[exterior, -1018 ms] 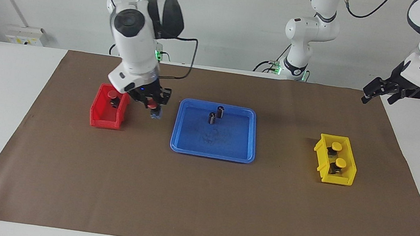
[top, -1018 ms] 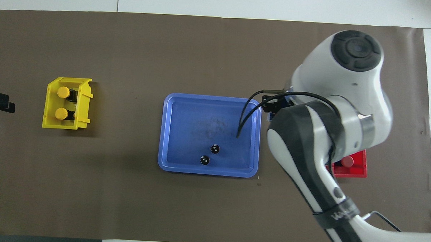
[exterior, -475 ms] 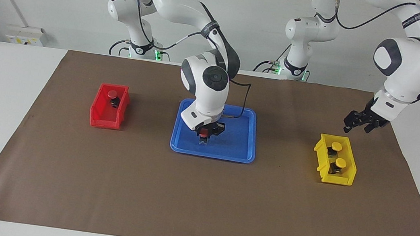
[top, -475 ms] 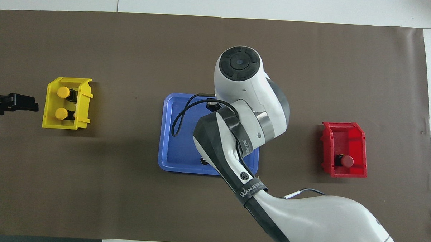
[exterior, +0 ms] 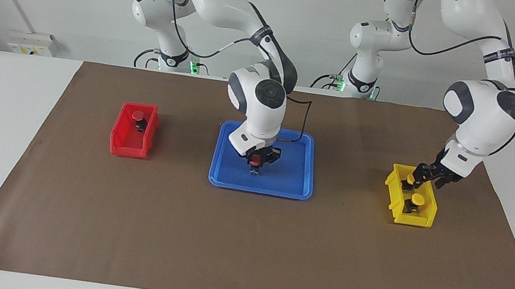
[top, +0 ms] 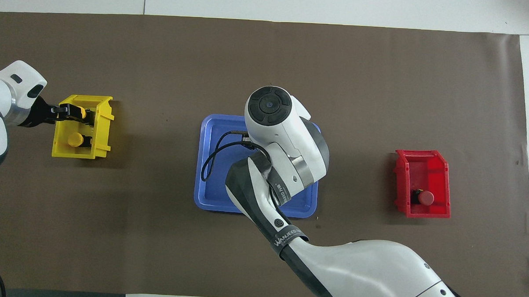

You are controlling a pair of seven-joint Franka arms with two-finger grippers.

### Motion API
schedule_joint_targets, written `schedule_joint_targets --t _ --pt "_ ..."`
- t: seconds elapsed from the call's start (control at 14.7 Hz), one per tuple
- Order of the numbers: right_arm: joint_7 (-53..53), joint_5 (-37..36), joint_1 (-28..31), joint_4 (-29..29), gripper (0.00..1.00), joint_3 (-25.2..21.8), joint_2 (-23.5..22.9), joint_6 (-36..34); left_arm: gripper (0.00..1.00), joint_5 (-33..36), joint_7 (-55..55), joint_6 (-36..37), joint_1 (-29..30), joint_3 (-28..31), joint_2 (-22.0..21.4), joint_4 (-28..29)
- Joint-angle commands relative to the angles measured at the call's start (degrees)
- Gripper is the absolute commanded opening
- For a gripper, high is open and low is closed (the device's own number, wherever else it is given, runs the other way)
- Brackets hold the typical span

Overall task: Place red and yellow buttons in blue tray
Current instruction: 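Drop the red button in the tray while the left gripper grasps a yellow button, then lift the yellow button with the left gripper while the right gripper returns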

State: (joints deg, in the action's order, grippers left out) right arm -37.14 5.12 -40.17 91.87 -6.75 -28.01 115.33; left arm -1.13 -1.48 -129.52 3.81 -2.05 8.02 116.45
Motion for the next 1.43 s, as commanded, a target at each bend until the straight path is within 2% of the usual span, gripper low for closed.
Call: schedule_joint_targets --t 0.0,0.14,0.27,0.34,0.41,0.48,0.54,0.61,0.68,0.81,1.02,1.15,1.29,1.36 --pt "-0.65 0.25 0.26 1.91 0.76 -0.28 1.81 0.51 0.74 -0.10 0.16 -2.93 -1.00 0.38 1.99 -0.61" --pt "-0.57 -0.28 1.14 -0.71 0.77 -0.45 1.81 -0.10 0.73 -0.02 0.08 -4.07 -1.00 0.47 2.78 -0.61" --pt "1.88 -1.24 4.37 -4.75 0.76 -0.81 2.42 -4.39 0.71 -0.10 -0.01 -4.34 -1.00 0.47 3.05 -0.61" --pt "6.77 -2.30 7.18 -4.34 0.76 -0.81 5.13 -5.72 0.66 -0.02 -0.01 -4.25 -1.00 0.47 3.05 -0.61" --pt "11.60 -2.48 10.08 -2.59 0.76 -0.81 8.11 -6.34 0.57 -0.10 -0.01 -4.25 -1.00 0.47 3.05 -0.61" --pt "16.44 -2.48 13.33 1.08 0.76 -0.81 12.15 -7.57 0.42 -0.10 0.07 -4.25 -1.00 0.47 3.05 -0.61" --pt "20.40 -2.48 15.71 5.38 0.76 -0.81 16.19 -8.01 0.19 -0.10 -0.01 -4.25 -1.00 0.47 3.05 -0.52" --pt "23.14 -2.48 17.74 11.78 0.77 -0.89 20.84 -7.24 0.07 -0.02 -0.10 -4.34 -0.91 0.38 3.05 -0.52" --pt "24.56 -2.66 19.93 18.37 0.77 -0.90 25.85 -5.75 0.01 -0.10 -0.01 -4.25 -0.91 0.38 3.05 -0.61" --pt "28.50 -3.36 23.71 28.06 0.77 -0.90 32.81 -3.37 0.01 -0.10 0.43 -1.98 -1.00 0.47 3.14 -2.44" --pt "38.60 -3.45 29.86 34.75 0.77 -0.81 36.52 -2.66 0.01 0.42 0.43 10.83 -0.91 0.55 4.10 -13.41" --pt "42.57 -3.45 32.86 38.89 0.76 -0.81 38.28 0.67 0.01 0.51 1.04 19.79 -1.08 0.47 5.32 -22.44" --pt "44.86 -3.45 34.10 42.41 0.74 -0.81 39.60 3.22 0.01 0.77 11.78 27.10 -6.85 0.20 8.92 -31.07" --pt "46.27 -3.45 35.32 44.34 0.71 -0.81 40.30 4.71 0.01 0.69 16.99 27.39 -10.02 0.20 9.29 -32.06"
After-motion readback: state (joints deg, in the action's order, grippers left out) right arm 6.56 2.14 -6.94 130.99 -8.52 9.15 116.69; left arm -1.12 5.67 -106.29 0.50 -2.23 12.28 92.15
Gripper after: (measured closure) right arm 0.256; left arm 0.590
